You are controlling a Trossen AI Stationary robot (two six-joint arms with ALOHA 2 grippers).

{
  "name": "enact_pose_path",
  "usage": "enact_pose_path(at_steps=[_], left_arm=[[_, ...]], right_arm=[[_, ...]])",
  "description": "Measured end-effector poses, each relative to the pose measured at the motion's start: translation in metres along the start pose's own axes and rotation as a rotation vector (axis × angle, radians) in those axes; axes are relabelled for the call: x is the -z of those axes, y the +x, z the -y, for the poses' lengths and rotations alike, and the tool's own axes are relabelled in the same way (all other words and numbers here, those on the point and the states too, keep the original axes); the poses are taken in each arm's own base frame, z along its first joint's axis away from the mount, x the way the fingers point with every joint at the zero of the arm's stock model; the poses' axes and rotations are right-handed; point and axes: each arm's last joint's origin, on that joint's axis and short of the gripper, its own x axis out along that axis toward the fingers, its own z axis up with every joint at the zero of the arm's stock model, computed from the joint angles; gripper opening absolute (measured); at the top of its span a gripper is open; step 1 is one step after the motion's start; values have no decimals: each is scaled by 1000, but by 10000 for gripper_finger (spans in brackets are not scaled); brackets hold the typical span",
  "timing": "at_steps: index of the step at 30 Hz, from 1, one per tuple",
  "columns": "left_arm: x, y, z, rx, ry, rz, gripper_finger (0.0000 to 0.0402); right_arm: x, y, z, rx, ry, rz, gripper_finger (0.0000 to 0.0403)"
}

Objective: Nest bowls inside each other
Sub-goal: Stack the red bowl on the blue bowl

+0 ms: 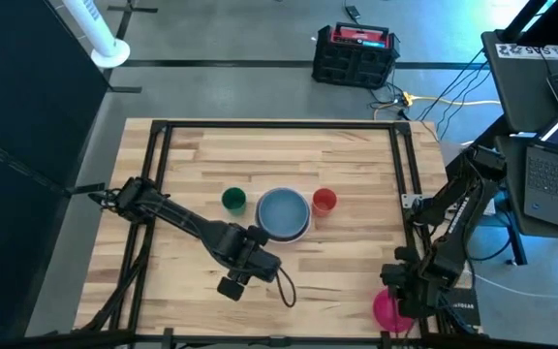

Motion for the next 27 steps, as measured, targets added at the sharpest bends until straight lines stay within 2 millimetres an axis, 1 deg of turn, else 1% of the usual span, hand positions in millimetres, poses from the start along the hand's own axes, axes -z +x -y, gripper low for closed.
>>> enact_pose_path(at_steps=[5, 18, 20, 22, 25, 27], left_arm=[[-1, 0, 0, 1, -41, 13, 145], [-1, 0, 1, -7, -100, 11, 145], [0, 0, 2, -7, -118, 5, 145], [0, -1, 5, -9, -136, 4, 145], [4, -12, 9, -5, -170, 22, 145], [8, -24, 13, -6, -196, 50, 145]], right_arm=[[2, 13, 4, -40, 21, 8, 101], [-1, 44, 3, -83, 67, -40, 17], [-9, 44, -1, -128, 94, -1, 6], [-21, 41, -3, -159, 116, 54, 2], [-49, 28, -9, -180, 99, 139, 0], [-72, 15, -12, -202, 69, 208, 0]])
